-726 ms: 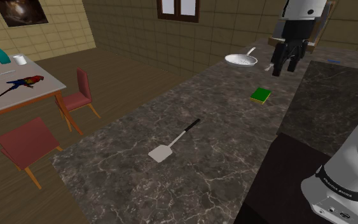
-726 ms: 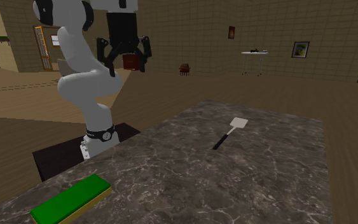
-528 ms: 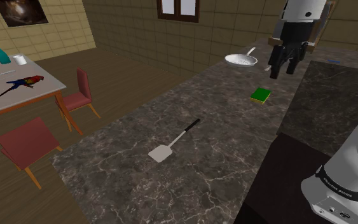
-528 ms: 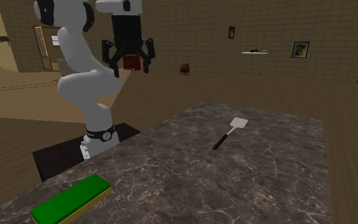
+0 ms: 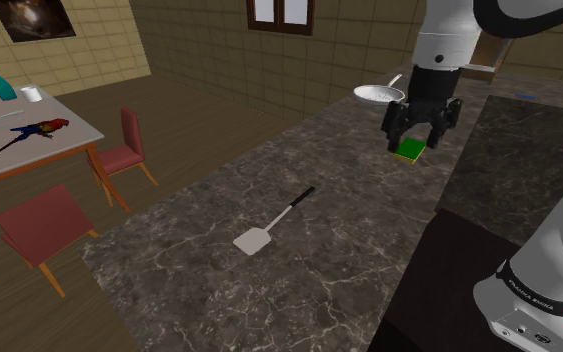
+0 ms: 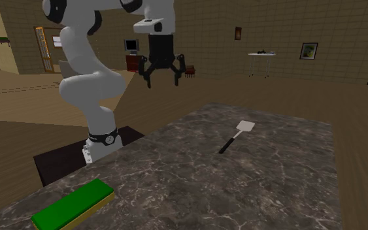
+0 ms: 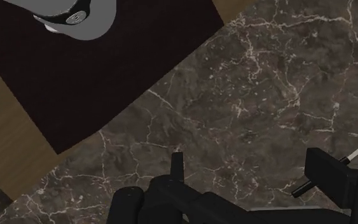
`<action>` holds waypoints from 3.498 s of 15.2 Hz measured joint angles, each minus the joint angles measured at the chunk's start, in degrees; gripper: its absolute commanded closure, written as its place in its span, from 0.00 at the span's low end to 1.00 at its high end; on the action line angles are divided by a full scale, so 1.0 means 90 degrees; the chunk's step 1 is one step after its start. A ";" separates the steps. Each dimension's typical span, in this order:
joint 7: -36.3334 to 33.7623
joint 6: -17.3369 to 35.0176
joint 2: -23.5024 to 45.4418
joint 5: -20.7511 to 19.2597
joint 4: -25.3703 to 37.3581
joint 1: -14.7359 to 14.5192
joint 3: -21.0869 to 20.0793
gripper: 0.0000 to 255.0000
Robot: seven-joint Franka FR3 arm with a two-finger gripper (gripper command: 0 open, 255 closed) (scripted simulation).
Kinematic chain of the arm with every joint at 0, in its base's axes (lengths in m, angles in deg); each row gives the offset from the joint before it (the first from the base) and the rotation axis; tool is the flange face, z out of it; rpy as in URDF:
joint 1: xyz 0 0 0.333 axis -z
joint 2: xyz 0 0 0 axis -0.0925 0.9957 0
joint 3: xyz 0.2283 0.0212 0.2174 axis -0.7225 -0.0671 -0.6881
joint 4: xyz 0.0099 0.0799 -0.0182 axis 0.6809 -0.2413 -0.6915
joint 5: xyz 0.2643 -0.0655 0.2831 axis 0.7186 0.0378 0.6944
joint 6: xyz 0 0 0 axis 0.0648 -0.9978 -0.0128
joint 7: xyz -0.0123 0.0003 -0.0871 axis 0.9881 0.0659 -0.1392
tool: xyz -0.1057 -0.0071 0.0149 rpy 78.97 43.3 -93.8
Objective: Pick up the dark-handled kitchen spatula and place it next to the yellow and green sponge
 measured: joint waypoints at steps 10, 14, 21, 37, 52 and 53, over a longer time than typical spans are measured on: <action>-0.3467 0.1531 0.1486 0.0509 0.0439 0.0531 -0.2086 0.00; -0.5037 0.2134 0.2490 0.0163 0.0933 0.0988 -0.2984 0.00; -0.8344 0.2649 0.4936 -0.1858 0.2272 0.1632 -0.4124 0.00; -1.0375 0.3033 0.6730 -0.3597 0.2925 0.1021 -0.3674 0.00; -1.0290 0.2905 0.6617 -0.3482 0.2981 0.1073 -0.3730 1.00; -1.0248 0.2841 0.6553 -0.3420 0.3006 0.1098 -0.3760 1.00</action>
